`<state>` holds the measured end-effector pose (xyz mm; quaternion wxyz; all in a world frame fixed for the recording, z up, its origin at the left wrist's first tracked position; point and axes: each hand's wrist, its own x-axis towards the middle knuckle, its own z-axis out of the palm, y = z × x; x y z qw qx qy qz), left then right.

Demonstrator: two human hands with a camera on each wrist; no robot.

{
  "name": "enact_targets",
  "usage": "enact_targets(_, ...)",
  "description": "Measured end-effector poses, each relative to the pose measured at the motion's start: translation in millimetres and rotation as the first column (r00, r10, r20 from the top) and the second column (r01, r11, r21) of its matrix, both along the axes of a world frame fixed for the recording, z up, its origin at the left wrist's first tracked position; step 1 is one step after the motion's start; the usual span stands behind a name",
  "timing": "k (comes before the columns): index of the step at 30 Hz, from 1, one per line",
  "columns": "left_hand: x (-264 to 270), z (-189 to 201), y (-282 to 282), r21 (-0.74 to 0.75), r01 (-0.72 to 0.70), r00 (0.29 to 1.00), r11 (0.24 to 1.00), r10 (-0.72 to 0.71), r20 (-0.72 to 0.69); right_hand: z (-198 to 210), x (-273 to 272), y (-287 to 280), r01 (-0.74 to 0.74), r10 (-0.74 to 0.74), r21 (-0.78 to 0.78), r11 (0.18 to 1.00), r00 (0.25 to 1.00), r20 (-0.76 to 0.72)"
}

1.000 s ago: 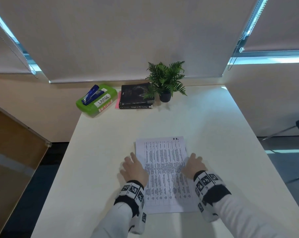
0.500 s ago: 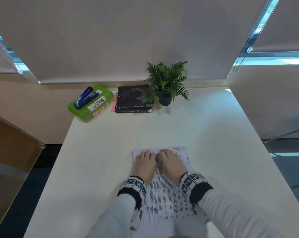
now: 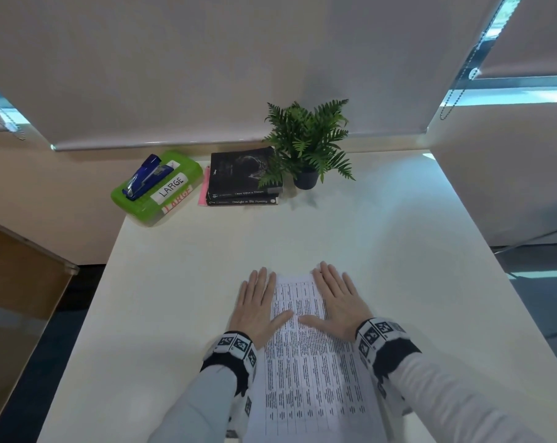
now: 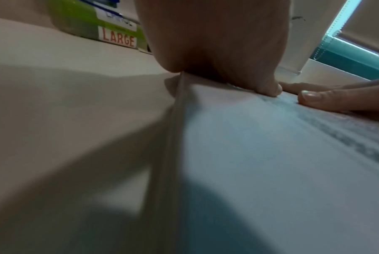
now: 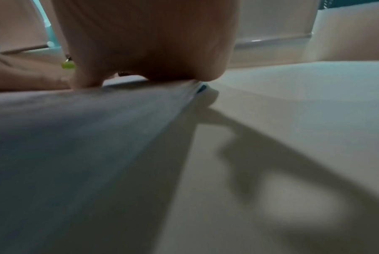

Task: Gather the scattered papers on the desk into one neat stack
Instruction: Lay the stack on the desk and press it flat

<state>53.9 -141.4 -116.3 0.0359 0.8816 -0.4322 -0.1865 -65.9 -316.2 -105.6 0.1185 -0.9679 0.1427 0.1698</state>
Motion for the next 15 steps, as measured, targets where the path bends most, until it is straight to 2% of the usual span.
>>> enact_targets(9,1.0,1.1,0.1,0.004,-0.062,0.996,0.998,0.062,-0.062,3.2,-7.7,5.2,0.154,-0.156,0.043,0.987,0.987,0.040)
enact_targets(15,2.4,4.9,1.6,0.016,-0.179,0.982,0.984,0.179,-0.067,3.1,-8.0,5.7,0.242,-0.243,0.058,0.969,0.970,0.007)
